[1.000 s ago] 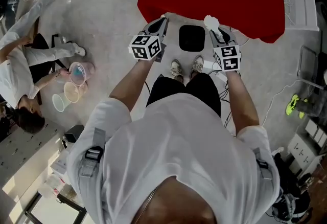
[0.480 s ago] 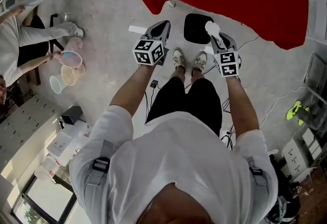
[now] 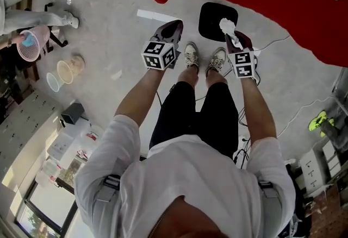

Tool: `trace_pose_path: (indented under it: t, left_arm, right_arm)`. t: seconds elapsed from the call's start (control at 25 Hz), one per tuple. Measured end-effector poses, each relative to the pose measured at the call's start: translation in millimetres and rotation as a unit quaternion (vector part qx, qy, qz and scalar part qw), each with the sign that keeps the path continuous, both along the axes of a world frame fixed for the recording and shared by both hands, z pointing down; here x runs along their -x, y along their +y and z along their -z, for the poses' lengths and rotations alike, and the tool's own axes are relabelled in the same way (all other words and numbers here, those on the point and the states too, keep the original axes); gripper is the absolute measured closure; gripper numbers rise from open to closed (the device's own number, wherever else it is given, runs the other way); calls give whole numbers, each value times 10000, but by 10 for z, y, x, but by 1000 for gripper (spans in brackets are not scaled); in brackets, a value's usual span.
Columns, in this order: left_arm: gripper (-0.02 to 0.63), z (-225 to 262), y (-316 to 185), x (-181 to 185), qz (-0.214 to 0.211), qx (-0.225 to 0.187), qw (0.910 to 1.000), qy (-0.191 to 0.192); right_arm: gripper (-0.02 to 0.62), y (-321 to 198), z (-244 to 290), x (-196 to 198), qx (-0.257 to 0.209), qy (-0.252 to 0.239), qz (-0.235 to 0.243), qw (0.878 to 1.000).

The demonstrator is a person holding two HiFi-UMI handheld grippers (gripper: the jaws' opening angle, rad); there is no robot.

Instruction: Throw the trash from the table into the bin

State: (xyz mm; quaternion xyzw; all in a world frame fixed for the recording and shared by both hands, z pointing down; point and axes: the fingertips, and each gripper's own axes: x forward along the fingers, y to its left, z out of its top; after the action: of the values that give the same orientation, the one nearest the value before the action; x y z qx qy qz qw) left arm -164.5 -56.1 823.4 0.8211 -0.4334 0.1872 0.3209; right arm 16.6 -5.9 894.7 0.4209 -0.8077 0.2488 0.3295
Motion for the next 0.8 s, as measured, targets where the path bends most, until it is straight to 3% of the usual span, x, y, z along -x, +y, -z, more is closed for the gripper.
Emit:
trace_pose_path:
  t: [0.36,0.48,0.6,0.8]
  left_arm:
    - [597,-1154,81,43,-77,219,9996,-159]
    - [597,-1409,99,63,-79,302,9993,-203]
    - [597,-1476,88,79,-67,336,9992,-217]
    - [597,-1219,3,56,-75,256,9995,-186]
  right_arm:
    - [480,82,-1345,127,410,-34,150,9990]
    - [387,105,-1675,127,577,0,165,9982]
    - [367,69,-1709,122,589,6,135,9982]
    - [367,-30,-1321,93,356,9,50,9994]
